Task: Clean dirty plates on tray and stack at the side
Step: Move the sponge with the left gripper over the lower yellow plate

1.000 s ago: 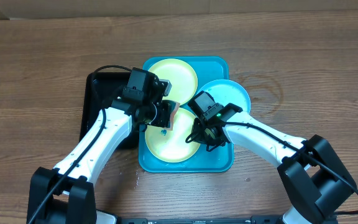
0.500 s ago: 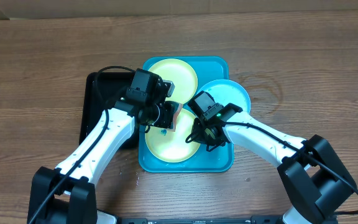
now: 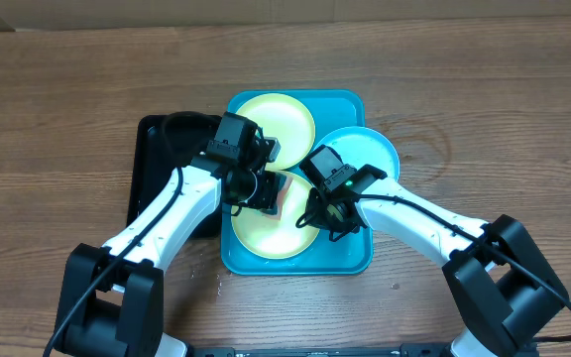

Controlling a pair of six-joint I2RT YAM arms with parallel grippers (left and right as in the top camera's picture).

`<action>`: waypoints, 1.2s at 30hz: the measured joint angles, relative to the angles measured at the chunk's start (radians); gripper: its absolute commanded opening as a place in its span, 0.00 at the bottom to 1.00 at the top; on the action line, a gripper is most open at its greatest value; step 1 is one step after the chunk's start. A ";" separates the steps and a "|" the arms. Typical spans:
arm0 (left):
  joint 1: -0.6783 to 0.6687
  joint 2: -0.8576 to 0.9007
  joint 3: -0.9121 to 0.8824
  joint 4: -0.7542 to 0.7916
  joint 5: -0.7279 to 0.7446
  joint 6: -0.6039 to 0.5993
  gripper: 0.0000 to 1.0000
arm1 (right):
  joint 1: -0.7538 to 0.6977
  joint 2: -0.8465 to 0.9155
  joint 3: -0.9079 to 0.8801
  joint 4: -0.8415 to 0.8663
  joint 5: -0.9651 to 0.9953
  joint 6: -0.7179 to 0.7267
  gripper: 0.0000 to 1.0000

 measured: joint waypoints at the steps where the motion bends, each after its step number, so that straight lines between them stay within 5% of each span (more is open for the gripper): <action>1: 0.000 0.000 0.006 -0.021 -0.002 0.000 0.04 | 0.000 0.000 0.000 0.000 0.000 -0.003 0.24; 20: -0.057 0.001 0.078 -0.127 -0.145 -0.100 0.04 | 0.000 0.000 0.000 -0.001 -0.011 -0.003 0.22; 26: -0.074 0.000 0.078 -0.129 -0.182 -0.126 0.04 | 0.000 0.000 0.000 -0.007 -0.015 -0.004 0.33; 30: -0.077 0.000 0.078 -0.131 -0.192 -0.135 0.04 | 0.000 0.000 0.000 -0.009 -0.016 -0.007 0.21; 36: -0.088 0.000 0.078 -0.132 -0.200 -0.151 0.04 | 0.000 0.000 0.000 -0.010 -0.018 -0.002 0.19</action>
